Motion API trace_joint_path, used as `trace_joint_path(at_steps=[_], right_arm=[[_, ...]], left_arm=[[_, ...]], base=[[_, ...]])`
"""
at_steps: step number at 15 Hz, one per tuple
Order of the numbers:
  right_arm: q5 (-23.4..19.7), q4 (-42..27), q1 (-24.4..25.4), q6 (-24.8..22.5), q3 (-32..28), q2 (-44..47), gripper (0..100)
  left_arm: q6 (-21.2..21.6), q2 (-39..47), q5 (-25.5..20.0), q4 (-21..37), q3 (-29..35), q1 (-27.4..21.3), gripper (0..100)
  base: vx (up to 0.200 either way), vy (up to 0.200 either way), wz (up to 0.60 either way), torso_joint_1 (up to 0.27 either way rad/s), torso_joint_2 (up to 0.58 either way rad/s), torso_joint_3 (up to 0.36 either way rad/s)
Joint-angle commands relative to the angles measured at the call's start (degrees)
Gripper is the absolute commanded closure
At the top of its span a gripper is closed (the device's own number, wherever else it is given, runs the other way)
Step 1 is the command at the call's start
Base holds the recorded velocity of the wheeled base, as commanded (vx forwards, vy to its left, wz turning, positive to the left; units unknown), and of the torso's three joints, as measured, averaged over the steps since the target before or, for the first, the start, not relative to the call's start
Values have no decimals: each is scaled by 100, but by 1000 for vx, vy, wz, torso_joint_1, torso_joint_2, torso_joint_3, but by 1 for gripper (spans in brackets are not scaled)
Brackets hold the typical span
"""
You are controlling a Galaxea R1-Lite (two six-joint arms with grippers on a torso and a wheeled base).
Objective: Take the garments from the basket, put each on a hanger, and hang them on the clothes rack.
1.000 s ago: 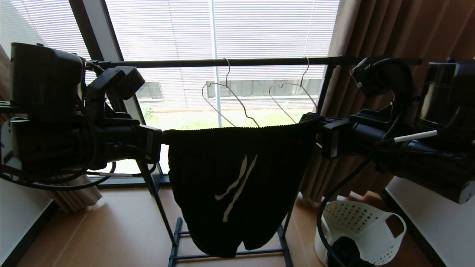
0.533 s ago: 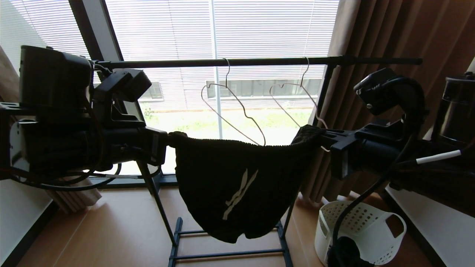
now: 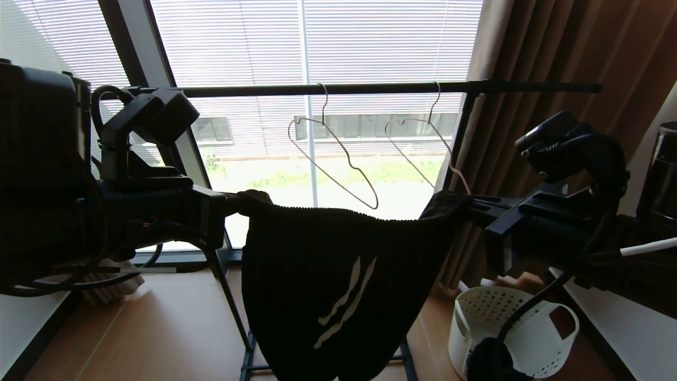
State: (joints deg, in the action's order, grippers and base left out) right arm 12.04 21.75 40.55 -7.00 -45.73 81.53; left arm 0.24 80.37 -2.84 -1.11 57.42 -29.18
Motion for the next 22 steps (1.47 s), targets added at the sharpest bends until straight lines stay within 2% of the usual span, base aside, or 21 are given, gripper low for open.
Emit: trace_joint_path(at_steps=[1, 4, 6, 8, 11, 14, 17, 19, 22], right_arm=[[-246, 383, 24, -47, 284, -14, 100], [-273, 945, 366, -302, 776, -102, 100], [-255, 919, 639, -399, 864, -111, 100], [-255, 901, 674, -548, 969, -102, 100], [-290, 893, 779, -742, 1136, -120, 100], [-326, 928, 1140, -1040, 1409, -102, 100], [-431, 998, 1720, -917, 1391, 135, 100], [-396, 1174, 2054, -531, 1356, 399, 100], [-79, 1798, 2467, -82, 1250, 1014, 100]], left_arm=[[-7, -22, -103, -12, 200, 0, 100], [2, -13, -111, -135, 323, -70, 100], [2, 128, -111, -214, 490, -61, 100], [-7, 435, -111, -214, 824, 132, 100], [-24, 778, -111, -214, 1237, 176, 100], [-24, 1068, -111, -205, 1738, 167, 100], [-24, 1262, -120, -205, 1993, 53, 100], [-24, 1411, -129, -205, 2160, -79, 100], [-24, 1622, -129, -205, 2406, -360, 100]], base=[[0, 0, 0, 0, 0, 0], [0, 0, 0, 0, 0, 0], [0, 0, 0, 0, 0, 0], [0, 0, 0, 0, 0, 0], [0, 0, 0, 0, 0, 0], [0, 0, 0, 0, 0, 0], [0, 0, 0, 0, 0, 0], [0, 0, 0, 0, 0, 0], [0, 0, 0, 0, 0, 0]])
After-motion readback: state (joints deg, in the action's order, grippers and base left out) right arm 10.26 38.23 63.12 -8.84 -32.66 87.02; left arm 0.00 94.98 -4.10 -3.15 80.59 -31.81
